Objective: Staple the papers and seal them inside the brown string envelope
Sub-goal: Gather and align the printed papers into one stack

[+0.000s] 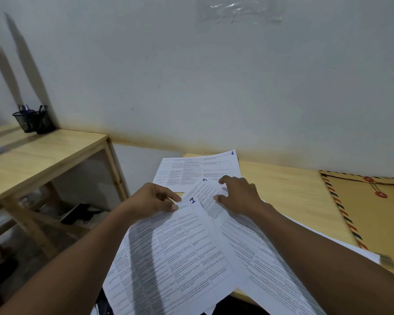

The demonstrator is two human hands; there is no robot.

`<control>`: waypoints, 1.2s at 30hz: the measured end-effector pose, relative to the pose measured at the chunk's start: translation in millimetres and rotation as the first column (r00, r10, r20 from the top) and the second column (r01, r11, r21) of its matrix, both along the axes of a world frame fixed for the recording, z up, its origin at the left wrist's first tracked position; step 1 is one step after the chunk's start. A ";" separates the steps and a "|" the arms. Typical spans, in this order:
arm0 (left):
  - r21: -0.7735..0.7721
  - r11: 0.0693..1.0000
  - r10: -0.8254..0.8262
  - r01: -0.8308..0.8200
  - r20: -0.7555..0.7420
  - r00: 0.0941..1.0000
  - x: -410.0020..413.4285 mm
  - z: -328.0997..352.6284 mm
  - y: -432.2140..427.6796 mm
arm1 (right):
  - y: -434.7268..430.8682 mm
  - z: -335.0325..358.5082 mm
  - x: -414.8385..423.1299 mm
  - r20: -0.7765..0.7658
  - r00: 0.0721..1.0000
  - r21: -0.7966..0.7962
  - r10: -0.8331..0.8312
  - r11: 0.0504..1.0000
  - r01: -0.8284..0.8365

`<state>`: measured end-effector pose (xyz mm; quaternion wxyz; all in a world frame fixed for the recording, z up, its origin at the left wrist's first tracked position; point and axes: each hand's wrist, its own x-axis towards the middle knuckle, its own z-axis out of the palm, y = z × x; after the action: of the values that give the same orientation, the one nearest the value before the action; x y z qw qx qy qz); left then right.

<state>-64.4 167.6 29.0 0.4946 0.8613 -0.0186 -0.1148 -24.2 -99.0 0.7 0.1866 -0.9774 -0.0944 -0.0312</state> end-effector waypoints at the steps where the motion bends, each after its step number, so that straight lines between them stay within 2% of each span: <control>1: -0.005 1.000 -0.005 0.006 0.011 1.000 2.3 1.4 -0.8 | 2.6 -1.0 3.5 -0.029 0.999 -0.034 -0.015 0.999 0.014; 3: -0.012 1.000 -0.014 0.015 0.030 0.999 8.6 2.5 -1.3 | 8.1 -1.5 9.5 -0.046 0.998 -0.064 -0.032 0.997 0.029; 8: -0.030 1.000 -0.005 0.007 0.073 0.997 20.8 3.9 -3.0 | 12.6 4.4 22.2 -0.097 0.993 -0.021 -0.064 0.998 0.062; 13: -0.048 0.998 0.035 -0.030 0.121 0.992 27.6 -0.9 -3.0 | 11.7 8.8 26.8 -0.107 0.992 -0.098 -0.068 0.994 0.057; 15: -0.047 0.997 0.060 -0.054 0.137 0.989 29.9 -3.7 -2.2 | 14.2 10.1 27.7 -0.118 0.991 -0.069 -0.067 0.996 0.059; 18: -0.041 0.995 0.095 -0.090 0.168 0.981 33.5 -5.2 -2.1 | 16.2 12.1 29.9 -0.104 0.994 0.055 -0.022 0.998 0.028; 22: -0.044 0.986 0.169 -0.163 0.244 0.955 38.4 0.6 -6.3 | 18.2 23.6 30.4 -0.028 0.995 0.378 0.100 0.922 -0.082; 29: -0.133 0.966 0.256 -0.223 0.350 0.901 40.1 26.6 -8.8 | 17.7 60.5 32.9 0.127 0.985 0.545 0.119 0.821 -0.170; 31: -0.151 0.965 0.256 -0.215 0.372 0.892 39.2 38.1 -9.4 | 16.7 69.1 34.2 0.137 0.985 0.538 0.105 0.827 -0.163; 36: -0.157 0.971 0.232 -0.182 0.410 0.882 37.9 62.7 -13.7 | 12.7 84.7 35.6 0.213 0.977 0.362 0.019 0.927 -0.097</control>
<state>-26.5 153.9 91.7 0.5363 0.8329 -0.0404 0.1308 11.4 -86.4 85.4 0.3577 -0.9129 -0.1346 -0.1436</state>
